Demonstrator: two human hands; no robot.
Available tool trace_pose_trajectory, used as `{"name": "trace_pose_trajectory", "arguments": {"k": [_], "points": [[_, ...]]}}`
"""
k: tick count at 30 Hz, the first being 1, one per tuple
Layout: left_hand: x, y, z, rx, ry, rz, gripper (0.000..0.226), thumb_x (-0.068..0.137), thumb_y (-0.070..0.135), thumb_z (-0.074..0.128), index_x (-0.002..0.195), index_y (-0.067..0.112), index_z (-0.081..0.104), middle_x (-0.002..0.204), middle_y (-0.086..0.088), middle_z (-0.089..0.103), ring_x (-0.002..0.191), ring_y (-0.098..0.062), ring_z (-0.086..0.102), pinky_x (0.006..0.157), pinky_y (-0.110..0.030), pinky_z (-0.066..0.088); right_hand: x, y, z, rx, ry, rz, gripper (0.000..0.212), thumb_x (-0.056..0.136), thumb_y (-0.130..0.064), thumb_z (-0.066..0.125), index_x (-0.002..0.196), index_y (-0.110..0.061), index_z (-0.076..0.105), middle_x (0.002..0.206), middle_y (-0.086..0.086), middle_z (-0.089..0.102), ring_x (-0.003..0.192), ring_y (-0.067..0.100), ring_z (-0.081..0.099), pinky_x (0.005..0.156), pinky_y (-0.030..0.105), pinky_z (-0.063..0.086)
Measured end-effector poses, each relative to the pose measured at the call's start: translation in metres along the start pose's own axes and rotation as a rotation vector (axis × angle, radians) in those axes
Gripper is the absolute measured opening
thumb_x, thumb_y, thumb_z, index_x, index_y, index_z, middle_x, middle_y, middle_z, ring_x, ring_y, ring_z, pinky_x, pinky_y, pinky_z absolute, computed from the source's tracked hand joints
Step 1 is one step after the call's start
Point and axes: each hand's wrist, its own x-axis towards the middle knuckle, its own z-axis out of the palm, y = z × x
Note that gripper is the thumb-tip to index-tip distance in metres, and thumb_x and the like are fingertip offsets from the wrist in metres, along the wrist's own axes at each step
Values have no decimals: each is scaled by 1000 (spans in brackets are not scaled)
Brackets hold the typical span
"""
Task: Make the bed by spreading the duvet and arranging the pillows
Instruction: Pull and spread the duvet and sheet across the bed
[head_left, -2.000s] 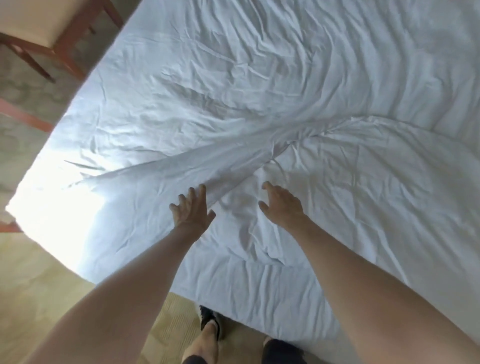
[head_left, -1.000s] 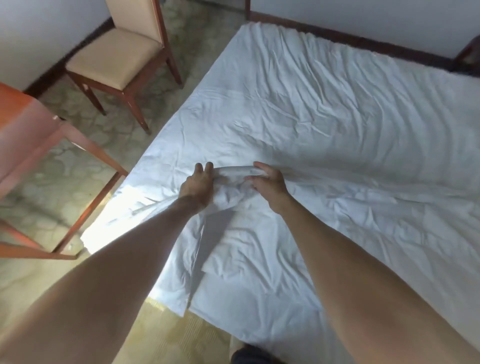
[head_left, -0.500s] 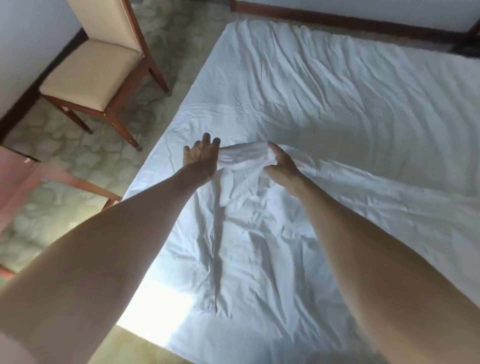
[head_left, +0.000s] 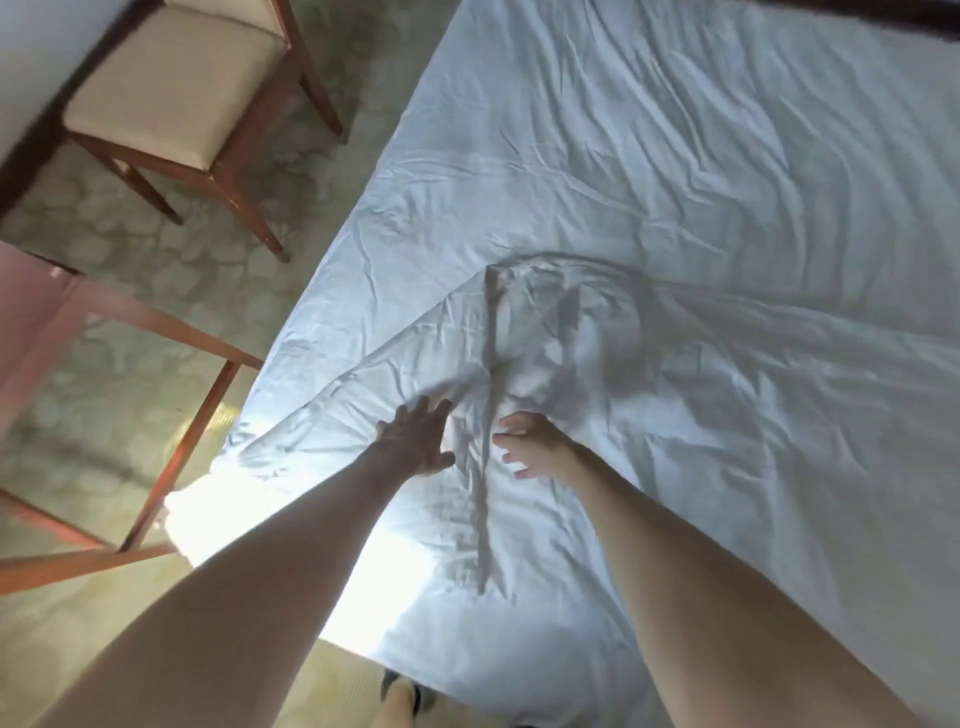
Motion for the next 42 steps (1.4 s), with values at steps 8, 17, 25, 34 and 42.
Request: {"name": "trace_pose_trajectory", "arguments": {"k": [8, 17, 25, 34, 42], "points": [[-41, -86, 48, 11, -24, 280, 110, 76, 55, 73, 157, 34, 2, 165, 0, 4, 151, -26, 7, 116, -57, 14, 3, 14, 136, 39, 240, -59, 44, 75, -36, 75, 104, -3, 70, 97, 9, 70, 81, 18, 62, 74, 30, 52], [-84, -182, -26, -21, 350, 174, 64, 93, 30, 56, 148, 22, 26, 145, -9, 43, 127, -35, 49, 99, -52, 44, -49, -116, 198, 417, 165, -214, 11, 91, -16, 62, 97, -9, 68, 80, 6, 67, 69, 19, 64, 64, 29, 49], [-75, -226, -167, -74, 685, -14, 30, 92, 8, 50, 118, 19, 62, 113, -13, 64, 106, -35, 63, 82, -41, 50, -68, -231, 190, 434, -35, -460, 17, 98, -10, 50, 98, -21, 62, 94, -1, 72, 96, 17, 68, 86, 45, 56], [-25, -226, -245, -379, 755, -122, 21, 93, 4, 52, 113, 5, 60, 116, -18, 60, 110, -38, 59, 84, -43, 51, -44, -291, 168, 609, -76, -523, 32, 103, -7, 41, 130, -18, 54, 112, 3, 65, 99, 15, 66, 94, 34, 53], [3, -278, -235, -187, 326, 79, 38, 93, 4, 48, 131, 2, 55, 137, -15, 52, 128, -31, 51, 99, -34, 44, -27, -274, 203, 572, 245, -254, 11, 100, -11, 50, 103, -11, 60, 101, 12, 67, 90, 25, 66, 81, 36, 56]]}}
